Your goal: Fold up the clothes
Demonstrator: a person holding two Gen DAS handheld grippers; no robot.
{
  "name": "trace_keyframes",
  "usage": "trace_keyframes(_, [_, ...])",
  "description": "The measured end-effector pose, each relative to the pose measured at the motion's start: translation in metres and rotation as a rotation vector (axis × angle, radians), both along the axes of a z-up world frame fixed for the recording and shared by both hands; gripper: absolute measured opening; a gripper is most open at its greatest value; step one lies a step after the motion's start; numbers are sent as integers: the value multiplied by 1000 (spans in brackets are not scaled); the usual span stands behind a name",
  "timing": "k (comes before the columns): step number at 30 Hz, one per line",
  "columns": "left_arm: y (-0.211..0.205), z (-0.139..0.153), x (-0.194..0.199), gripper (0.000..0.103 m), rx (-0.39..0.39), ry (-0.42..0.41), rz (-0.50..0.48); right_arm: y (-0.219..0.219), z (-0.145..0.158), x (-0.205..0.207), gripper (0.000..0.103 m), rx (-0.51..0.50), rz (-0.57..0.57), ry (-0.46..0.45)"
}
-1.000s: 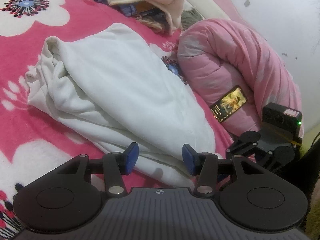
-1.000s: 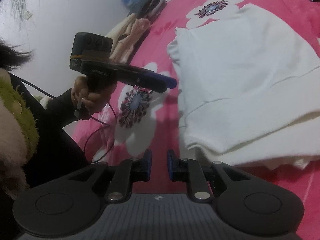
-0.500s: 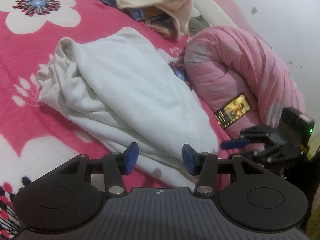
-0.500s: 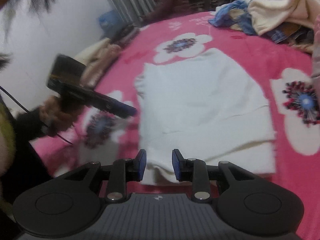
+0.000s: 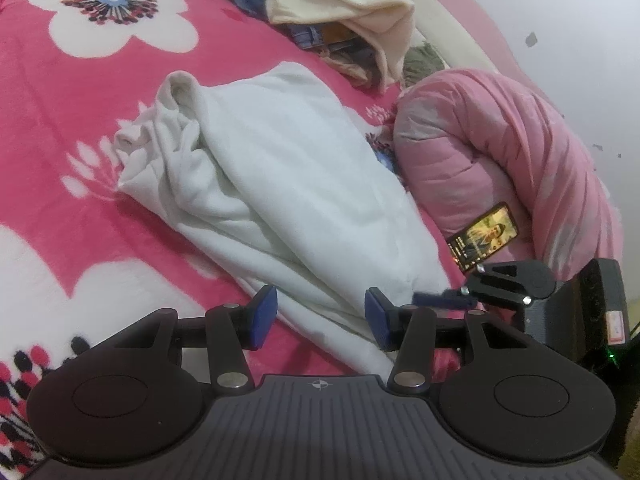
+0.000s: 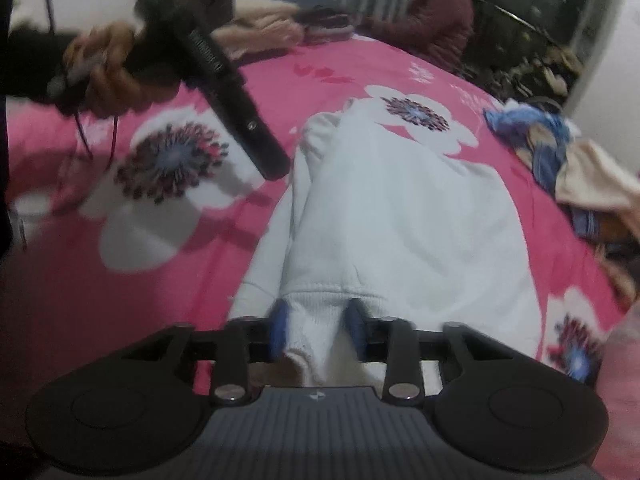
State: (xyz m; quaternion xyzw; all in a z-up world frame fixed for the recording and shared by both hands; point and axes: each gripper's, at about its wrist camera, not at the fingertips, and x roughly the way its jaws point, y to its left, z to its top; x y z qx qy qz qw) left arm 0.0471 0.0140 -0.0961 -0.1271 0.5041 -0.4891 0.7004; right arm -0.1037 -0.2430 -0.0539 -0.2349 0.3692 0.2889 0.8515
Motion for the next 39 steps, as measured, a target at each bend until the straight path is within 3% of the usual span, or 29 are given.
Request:
trace_keyframes(5, [6, -1, 3, 48, -12, -1, 24, -28, 36, 5, 6, 241, -80, 91])
trace_keyframes(8, [12, -2, 8, 48, -30, 6, 48, -38, 52, 4, 5, 361, -54, 148])
trace_keyframes(14, [25, 0, 16, 48, -11, -21, 110, -16, 6, 5, 5, 131, 27, 270])
trace_keyframes(17, [35, 8, 21, 48, 1, -77, 171, -14, 28, 15, 8, 192, 68, 292])
trace_keyframes(18, [38, 11, 23, 48, 5, -100, 192, -14, 39, 22, 12, 237, 70, 283])
trace_keyframes(21, [42, 18, 32, 48, 25, -165, 238, -5, 60, 40, 42, 293, 68, 188])
trace_keyframes(24, [36, 19, 40, 48, 76, -236, 244, 20, 47, 59, 43, 180, 64, 78])
trace_keyframes(30, [25, 13, 44, 47, 150, -326, 215, 64, -4, 82, 37, -23, 80, 44])
trace_keyframes(31, [24, 13, 43, 47, 153, -334, 208, 66, -8, 82, 24, -44, 79, 36])
trace_keyframes(34, [22, 14, 40, 46, 141, -362, 182, 53, 2, 83, 10, 14, 2, 43])
trace_keyframes(39, [8, 10, 44, 46, 145, -398, 132, 26, 28, 90, 10, 170, -136, 74])
